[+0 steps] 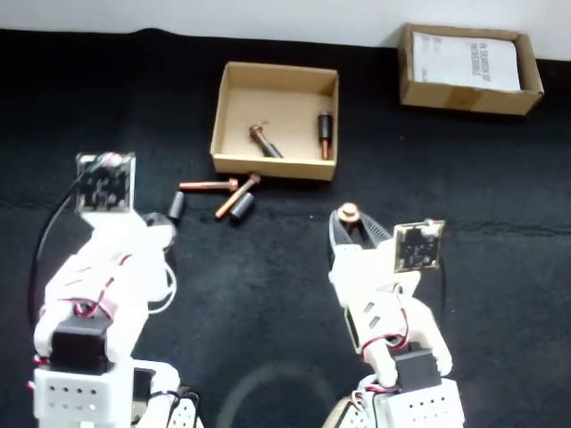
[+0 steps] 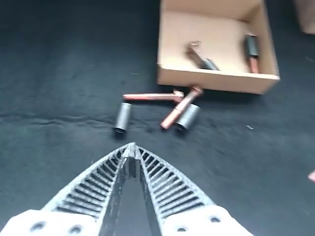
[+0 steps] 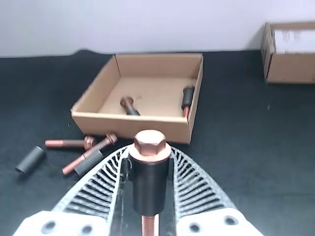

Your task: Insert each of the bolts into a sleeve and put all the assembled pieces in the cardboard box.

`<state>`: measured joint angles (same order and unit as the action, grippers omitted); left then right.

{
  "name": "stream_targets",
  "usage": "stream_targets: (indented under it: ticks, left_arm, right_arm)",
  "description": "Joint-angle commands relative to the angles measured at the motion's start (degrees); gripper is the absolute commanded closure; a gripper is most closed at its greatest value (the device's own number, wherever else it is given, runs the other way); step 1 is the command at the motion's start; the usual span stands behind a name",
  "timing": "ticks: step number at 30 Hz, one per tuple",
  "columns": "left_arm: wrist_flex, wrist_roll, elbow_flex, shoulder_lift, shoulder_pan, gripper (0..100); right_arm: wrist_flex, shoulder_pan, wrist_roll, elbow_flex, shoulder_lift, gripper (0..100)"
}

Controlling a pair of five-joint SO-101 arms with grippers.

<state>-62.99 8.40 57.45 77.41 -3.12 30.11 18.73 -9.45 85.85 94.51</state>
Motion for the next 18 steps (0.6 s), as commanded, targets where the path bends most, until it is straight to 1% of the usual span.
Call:
stream_targets:
  ticks: [1,5,8,14,18]
  left_arm:
    - [9.05,0.18,14.20,9.19,-4.62,99]
    - [18.64,0.18,29.76,21.05,-8.66,99]
    - [22.15,0.18,38.90,27.91,-10.33,99]
    - [22.95,0.18,39.78,23.78,-10.68,99]
    - [21.80,0.18,39.78,23.60,-10.68,99]
  right_arm:
    - [0.48,-0.13,0.62,-7.69,-4.09,99.2]
    - [0.40,-0.13,0.62,-15.96,-15.69,99.2]
    - [0.40,-0.13,0.35,-23.52,-25.10,99.2]
    - [0.31,-0.13,0.35,-38.11,-42.95,99.2]
    - [0.22,-0.13,0.26,-47.34,-54.55,99.2]
